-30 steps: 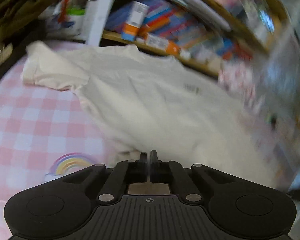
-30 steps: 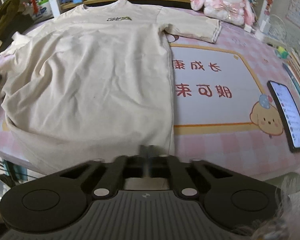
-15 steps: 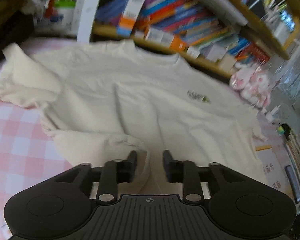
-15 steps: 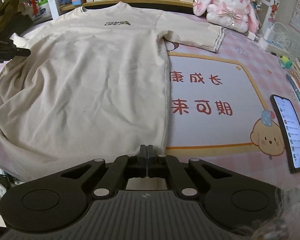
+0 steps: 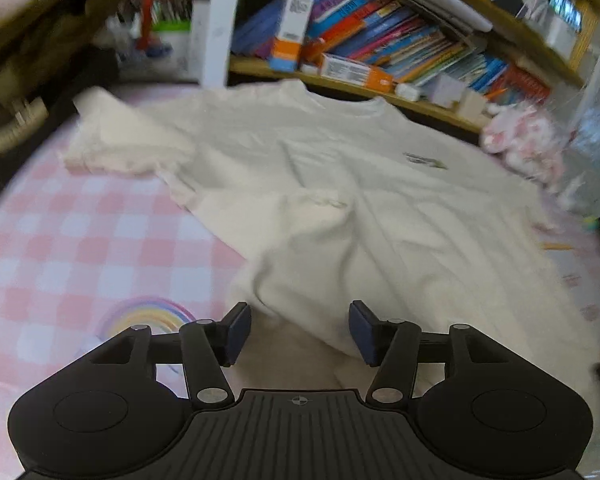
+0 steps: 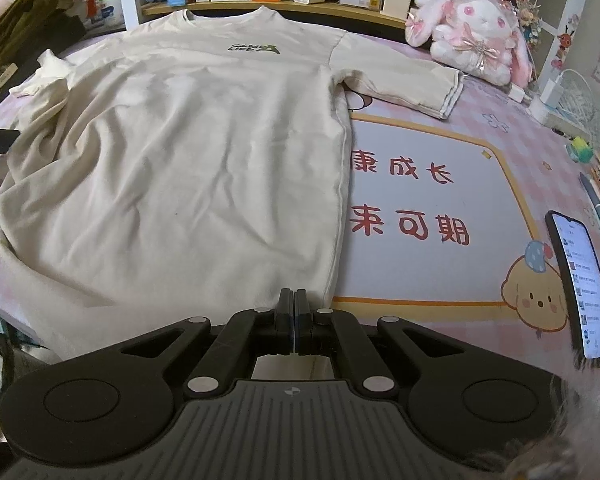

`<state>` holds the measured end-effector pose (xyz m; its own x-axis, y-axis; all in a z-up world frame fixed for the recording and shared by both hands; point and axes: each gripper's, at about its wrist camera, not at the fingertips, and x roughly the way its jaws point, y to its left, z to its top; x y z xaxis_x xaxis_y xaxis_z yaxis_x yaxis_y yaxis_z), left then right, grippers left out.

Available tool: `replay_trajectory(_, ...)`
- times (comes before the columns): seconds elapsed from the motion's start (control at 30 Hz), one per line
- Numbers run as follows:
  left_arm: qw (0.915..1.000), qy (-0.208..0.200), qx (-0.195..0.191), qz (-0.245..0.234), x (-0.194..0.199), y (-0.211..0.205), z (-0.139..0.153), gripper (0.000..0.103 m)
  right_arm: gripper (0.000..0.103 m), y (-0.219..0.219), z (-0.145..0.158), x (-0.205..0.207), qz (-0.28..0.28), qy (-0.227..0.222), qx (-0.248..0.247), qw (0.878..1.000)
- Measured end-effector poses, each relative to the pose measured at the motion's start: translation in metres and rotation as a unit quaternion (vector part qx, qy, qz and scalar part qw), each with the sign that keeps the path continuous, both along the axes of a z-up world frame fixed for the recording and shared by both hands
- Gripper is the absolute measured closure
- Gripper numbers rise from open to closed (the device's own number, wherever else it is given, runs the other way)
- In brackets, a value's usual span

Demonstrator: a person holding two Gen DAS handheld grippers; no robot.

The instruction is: Fold clothes

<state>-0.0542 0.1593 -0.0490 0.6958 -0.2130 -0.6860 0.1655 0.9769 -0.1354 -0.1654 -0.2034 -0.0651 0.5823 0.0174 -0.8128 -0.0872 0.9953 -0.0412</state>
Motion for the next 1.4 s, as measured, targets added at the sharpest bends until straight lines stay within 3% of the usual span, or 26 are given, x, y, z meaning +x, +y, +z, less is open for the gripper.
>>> replay_trajectory(0.1,0.9998,-0.014,0.011,-0.008,-0.002,0.007,0.005,0.044,0.102,-0.002,0.0,0.0,0.002,0.0,0.004,1.0)
replay_trajectory(0.47,0.9983,0.021,0.036,-0.042,0.0,0.021,-0.011,0.047,0.102,-0.002,-0.001,-0.002,0.0,-0.005,0.009,1.0)
replay_trajectory(0.57,0.9975,0.019,0.05,-0.047,0.0,0.012,-0.015,0.054,0.102,-0.002,0.0,-0.001,0.0,-0.003,0.01,1.0)
replay_trajectory(0.63,0.9971,0.013,0.061,-0.044,-0.003,0.007,-0.016,0.069,0.102,-0.002,0.0,-0.001,-0.001,-0.003,0.01,1.0)
replay_trajectory(0.67,0.9974,0.014,0.057,-0.041,-0.004,0.007,-0.015,0.094,0.102,-0.002,0.0,-0.001,-0.001,-0.003,0.01,1.0)
replay_trajectory(0.7,0.9979,0.016,0.049,-0.039,-0.004,0.009,-0.015,0.1,0.102,-0.002,0.0,-0.001,-0.001,-0.003,0.009,1.0)
replay_trajectory(0.87,0.9994,0.024,-0.023,-0.011,-0.019,0.034,-0.001,0.101,0.102,-0.001,-0.001,-0.002,-0.002,-0.006,0.006,1.0)
replay_trajectory(1.03,0.995,-0.005,-0.095,0.031,-0.071,0.079,0.043,0.101,0.102,0.001,-0.001,-0.001,-0.004,-0.008,0.0,1.0)
replay_trajectory(1.2,0.9884,0.015,-0.138,0.062,-0.12,0.128,0.06,0.101,0.102,0.003,-0.001,0.001,-0.007,-0.01,-0.006,1.0)
replay_trajectory(1.3,0.9927,0.047,-0.097,0.054,-0.129,0.13,0.043,0.099,0.102,0.004,-0.002,0.002,-0.008,-0.012,-0.009,1.0)
replay_trajectory(1.4,0.9947,0.068,-0.061,0.046,-0.126,0.124,0.026,0.088,0.102,0.003,-0.001,0.003,-0.015,-0.011,-0.008,1.0)
